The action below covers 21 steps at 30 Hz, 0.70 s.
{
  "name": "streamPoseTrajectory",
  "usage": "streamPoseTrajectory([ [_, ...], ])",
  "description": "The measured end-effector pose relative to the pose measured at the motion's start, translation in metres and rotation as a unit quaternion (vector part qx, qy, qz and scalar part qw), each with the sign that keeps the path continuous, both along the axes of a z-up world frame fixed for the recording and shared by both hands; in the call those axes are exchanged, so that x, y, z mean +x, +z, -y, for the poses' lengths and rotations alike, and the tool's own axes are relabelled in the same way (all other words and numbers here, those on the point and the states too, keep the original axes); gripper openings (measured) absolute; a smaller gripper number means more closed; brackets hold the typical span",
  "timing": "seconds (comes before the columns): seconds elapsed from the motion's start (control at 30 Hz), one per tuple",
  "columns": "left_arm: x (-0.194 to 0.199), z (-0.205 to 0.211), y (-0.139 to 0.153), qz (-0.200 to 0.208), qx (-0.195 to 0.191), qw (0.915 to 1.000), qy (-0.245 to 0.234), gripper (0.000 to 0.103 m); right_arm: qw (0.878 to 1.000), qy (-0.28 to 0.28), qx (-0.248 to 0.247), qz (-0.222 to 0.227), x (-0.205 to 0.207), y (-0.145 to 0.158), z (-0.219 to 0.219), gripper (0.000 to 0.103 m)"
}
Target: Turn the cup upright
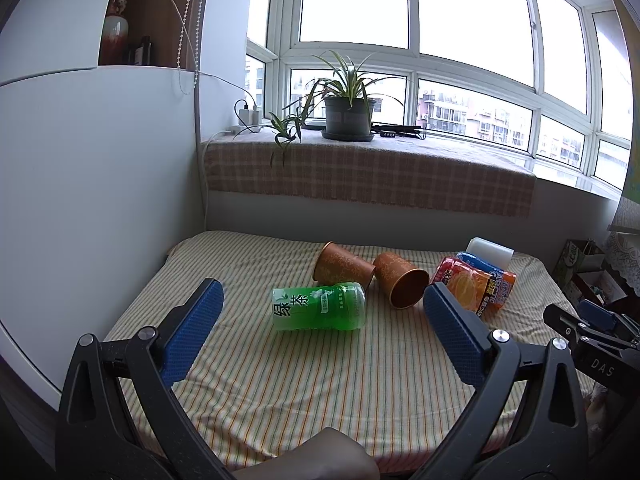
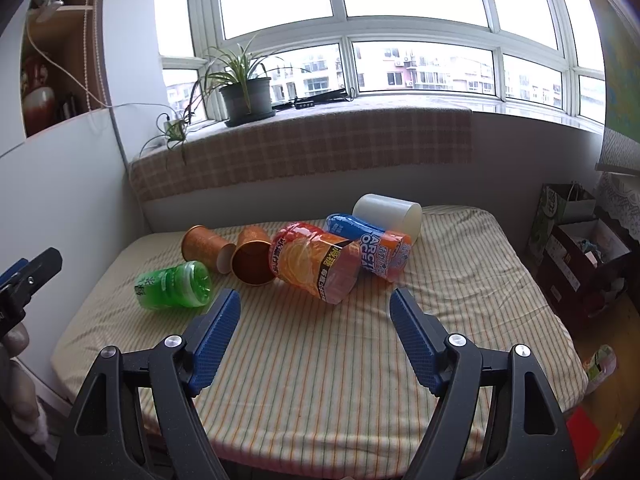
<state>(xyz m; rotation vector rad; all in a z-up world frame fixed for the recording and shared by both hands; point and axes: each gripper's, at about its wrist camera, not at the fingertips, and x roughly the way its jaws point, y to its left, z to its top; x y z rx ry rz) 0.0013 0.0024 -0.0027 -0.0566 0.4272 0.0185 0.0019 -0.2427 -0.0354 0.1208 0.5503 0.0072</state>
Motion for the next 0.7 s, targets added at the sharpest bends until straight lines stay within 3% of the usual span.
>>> streamPoseTrajectory([
  [0.7,0.0001,-0.0007,-0.0016,-0.001,-0.001,1.0,-0.001,0.102,1.0,0.004,0.0,-0.003,0.0021,-0.001,-0.001,0.077],
])
